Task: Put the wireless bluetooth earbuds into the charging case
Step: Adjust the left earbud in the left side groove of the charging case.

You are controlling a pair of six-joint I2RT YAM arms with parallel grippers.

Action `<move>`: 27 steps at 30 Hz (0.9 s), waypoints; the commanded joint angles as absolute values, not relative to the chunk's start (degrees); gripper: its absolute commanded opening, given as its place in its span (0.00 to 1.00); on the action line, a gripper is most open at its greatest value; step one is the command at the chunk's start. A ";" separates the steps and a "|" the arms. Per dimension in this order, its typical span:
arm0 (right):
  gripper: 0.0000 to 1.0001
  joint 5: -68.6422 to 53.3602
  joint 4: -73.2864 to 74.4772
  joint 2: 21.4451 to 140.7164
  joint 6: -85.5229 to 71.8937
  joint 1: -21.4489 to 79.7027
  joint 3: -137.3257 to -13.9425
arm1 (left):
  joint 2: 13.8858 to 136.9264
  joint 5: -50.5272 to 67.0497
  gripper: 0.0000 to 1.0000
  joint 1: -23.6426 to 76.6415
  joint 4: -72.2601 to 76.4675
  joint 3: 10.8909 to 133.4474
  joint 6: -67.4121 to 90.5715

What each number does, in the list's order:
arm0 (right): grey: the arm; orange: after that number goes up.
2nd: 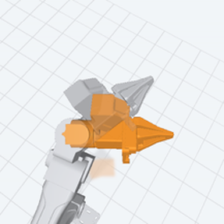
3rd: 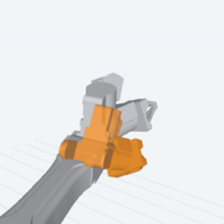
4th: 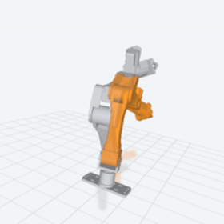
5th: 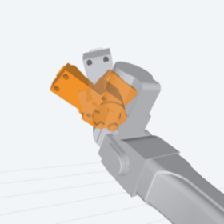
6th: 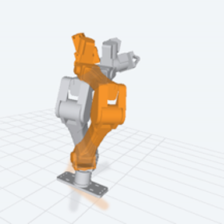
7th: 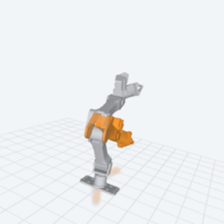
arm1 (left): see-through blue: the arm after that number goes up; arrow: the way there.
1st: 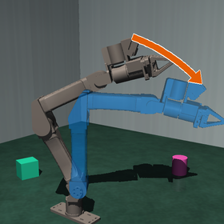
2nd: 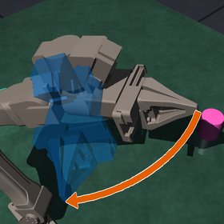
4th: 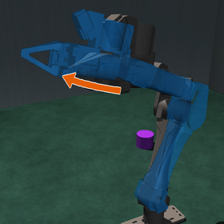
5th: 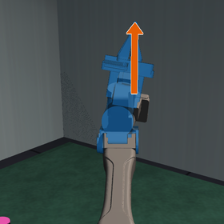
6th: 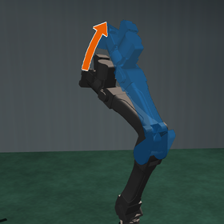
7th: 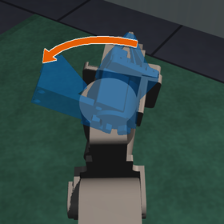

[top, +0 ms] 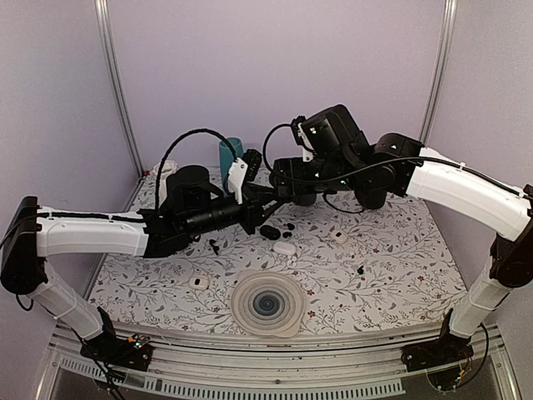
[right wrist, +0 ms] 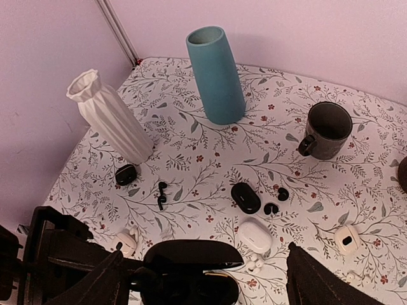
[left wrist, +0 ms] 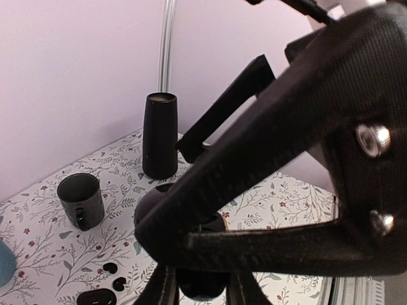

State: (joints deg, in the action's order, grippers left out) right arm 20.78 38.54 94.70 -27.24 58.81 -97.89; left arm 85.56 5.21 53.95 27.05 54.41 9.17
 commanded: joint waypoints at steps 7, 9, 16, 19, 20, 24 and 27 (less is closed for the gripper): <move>0.85 21.80 38.76 92.41 -27.77 58.77 -96.01 | 84.99 4.37 0.00 53.70 27.86 55.55 8.92; 0.85 21.77 38.71 92.19 -27.78 58.79 -95.77 | 84.96 4.48 0.00 53.63 27.95 55.55 8.96; 0.85 21.79 38.65 91.44 -27.69 58.74 -95.06 | 84.71 5.04 0.00 53.31 28.30 55.46 9.61; 0.85 21.88 38.75 91.10 -27.69 58.77 -94.79 | 84.45 5.19 0.00 53.23 28.45 55.47 9.75; 0.85 21.88 38.76 90.94 -27.69 58.79 -94.71 | 84.39 5.27 0.00 53.22 28.47 55.42 9.80; 0.85 21.89 38.51 90.34 -27.77 58.76 -94.00 | 84.01 5.61 0.00 53.03 28.89 55.20 10.10; 0.85 21.80 38.46 90.13 -27.86 58.72 -93.79 | 83.86 5.78 0.00 52.91 28.92 55.13 10.29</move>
